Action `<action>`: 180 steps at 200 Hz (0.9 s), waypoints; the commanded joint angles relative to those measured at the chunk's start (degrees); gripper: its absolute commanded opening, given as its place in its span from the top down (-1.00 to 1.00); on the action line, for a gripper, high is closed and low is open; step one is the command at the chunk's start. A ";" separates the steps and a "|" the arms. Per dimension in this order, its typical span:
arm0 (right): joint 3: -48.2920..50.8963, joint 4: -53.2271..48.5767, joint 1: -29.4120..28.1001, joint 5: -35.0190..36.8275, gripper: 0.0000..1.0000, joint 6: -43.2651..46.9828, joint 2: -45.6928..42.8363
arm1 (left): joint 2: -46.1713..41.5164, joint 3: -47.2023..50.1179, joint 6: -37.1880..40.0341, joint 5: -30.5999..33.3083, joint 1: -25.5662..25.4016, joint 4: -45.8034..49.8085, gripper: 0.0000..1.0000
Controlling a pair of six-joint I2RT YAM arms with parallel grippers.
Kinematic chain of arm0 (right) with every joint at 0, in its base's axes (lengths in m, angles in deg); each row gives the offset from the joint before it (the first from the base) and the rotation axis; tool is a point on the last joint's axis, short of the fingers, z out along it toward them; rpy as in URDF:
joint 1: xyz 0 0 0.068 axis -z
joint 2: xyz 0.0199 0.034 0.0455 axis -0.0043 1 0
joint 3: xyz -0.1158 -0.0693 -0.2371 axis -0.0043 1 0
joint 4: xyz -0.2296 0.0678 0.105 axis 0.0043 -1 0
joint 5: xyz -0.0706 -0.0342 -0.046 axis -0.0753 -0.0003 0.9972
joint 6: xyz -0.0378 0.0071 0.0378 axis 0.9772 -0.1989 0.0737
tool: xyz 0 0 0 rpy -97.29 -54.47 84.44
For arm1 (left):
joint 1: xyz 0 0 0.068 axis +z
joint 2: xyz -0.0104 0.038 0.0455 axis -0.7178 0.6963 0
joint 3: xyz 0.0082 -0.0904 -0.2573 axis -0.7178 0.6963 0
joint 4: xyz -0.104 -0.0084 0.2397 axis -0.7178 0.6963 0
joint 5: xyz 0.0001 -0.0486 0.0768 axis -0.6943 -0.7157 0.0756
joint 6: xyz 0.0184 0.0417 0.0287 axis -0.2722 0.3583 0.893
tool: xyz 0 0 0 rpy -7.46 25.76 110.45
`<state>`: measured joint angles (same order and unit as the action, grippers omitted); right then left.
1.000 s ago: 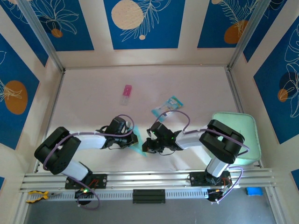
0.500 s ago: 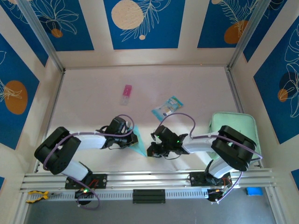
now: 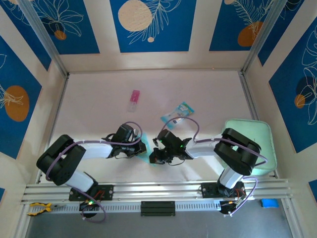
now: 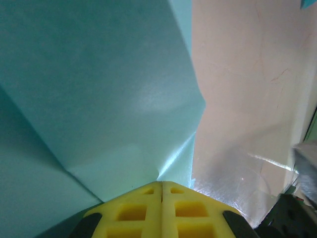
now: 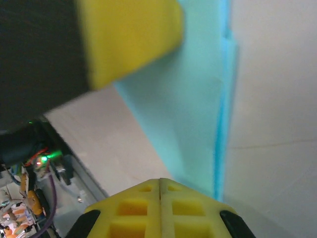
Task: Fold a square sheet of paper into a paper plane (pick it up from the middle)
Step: Perform the fourth fold on the wing at the bottom-center of the table.
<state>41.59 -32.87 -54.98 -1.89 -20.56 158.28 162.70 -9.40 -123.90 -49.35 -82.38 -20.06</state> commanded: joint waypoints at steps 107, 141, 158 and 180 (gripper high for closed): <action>9.53 -2.72 -0.67 1.44 0.88 -2.00 -13.45 | 2.11 1.71 -0.09 3.76 0.48 4.85 1.00; 3.26 -4.80 1.68 1.82 0.87 0.39 -12.74 | 1.89 1.75 -0.13 3.63 0.48 4.77 1.00; -0.44 -5.46 2.08 2.25 0.88 0.52 -8.95 | 2.03 1.70 -0.22 3.47 0.53 4.59 1.00; -4.16 -4.33 2.38 2.09 0.89 0.08 -3.68 | 1.91 1.78 -0.25 3.16 0.50 4.42 1.00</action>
<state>40.63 -35.86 -52.94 -0.07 -21.26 149.87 162.72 -9.40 -123.93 -49.46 -82.36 -20.11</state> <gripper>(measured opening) 0.063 0.064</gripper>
